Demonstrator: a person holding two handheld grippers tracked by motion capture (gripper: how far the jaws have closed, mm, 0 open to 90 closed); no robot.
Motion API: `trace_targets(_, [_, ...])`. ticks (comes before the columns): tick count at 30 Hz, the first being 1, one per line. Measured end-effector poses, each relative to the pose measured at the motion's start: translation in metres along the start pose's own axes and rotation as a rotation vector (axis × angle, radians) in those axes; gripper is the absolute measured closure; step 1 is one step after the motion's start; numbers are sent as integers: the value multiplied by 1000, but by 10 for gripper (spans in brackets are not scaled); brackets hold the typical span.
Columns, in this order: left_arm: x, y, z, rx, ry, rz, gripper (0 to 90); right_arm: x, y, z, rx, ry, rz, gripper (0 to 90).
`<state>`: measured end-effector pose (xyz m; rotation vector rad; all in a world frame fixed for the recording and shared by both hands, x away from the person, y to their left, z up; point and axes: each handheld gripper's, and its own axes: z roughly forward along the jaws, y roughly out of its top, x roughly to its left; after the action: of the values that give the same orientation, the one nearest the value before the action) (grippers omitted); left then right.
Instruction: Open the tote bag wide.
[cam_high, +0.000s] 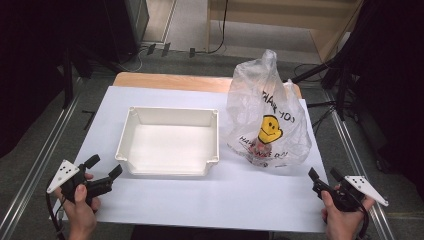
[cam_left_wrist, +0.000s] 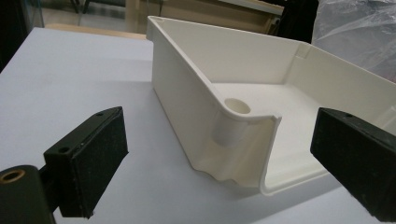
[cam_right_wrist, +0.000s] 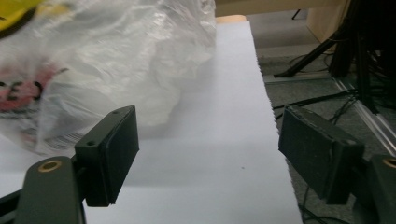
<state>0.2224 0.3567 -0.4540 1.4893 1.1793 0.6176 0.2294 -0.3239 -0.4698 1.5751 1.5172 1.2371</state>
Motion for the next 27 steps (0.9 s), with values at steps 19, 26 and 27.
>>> trace_targets(19, [-31,26,-6,3,11,24,39,47,61,28,7,83,-2,144])
trace_targets(26, [-37,29,1,22,-6,26,39,53,72,41,36,84,16,151])
trace_targets(27, [-37,30,2,22,-11,22,39,54,71,43,43,78,9,154])
